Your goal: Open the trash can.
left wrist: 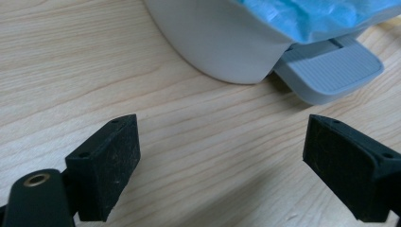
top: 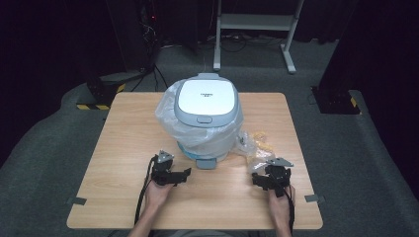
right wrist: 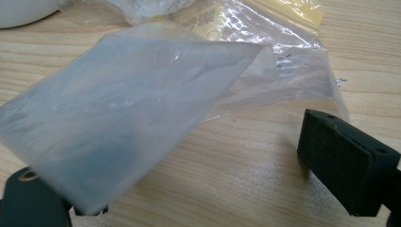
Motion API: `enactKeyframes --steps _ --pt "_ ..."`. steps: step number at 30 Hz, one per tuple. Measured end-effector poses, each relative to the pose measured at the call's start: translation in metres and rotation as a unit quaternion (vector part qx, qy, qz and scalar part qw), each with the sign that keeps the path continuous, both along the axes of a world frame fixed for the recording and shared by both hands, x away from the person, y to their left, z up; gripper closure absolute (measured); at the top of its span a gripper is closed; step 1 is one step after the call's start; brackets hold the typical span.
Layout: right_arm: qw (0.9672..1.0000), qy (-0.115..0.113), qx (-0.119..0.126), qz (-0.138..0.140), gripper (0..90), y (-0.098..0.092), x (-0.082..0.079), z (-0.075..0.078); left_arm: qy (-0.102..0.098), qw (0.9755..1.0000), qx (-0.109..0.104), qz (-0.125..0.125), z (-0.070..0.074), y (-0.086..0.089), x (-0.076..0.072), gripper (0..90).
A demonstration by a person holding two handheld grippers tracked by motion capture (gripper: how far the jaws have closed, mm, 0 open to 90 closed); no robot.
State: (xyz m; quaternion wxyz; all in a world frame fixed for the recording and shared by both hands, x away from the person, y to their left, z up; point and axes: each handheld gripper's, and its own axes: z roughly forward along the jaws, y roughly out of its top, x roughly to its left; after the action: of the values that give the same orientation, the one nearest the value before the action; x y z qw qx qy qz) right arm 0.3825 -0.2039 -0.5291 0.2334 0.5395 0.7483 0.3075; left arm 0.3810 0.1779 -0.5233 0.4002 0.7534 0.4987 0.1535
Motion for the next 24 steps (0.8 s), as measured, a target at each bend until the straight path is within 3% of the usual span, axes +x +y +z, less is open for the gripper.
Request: enactKeyframes --steps 9,24 --pt "1.0000 0.000 0.000 0.001 11.9 0.000 0.000 0.000 -0.004 1.0000 -0.003 -0.001 0.005 -0.011 0.007 10.6" --pt "1.0000 0.001 0.001 0.002 11.9 0.000 0.000 0.000 0.007 0.9999 -0.012 -0.008 0.005 -0.027 0.017 8.0"
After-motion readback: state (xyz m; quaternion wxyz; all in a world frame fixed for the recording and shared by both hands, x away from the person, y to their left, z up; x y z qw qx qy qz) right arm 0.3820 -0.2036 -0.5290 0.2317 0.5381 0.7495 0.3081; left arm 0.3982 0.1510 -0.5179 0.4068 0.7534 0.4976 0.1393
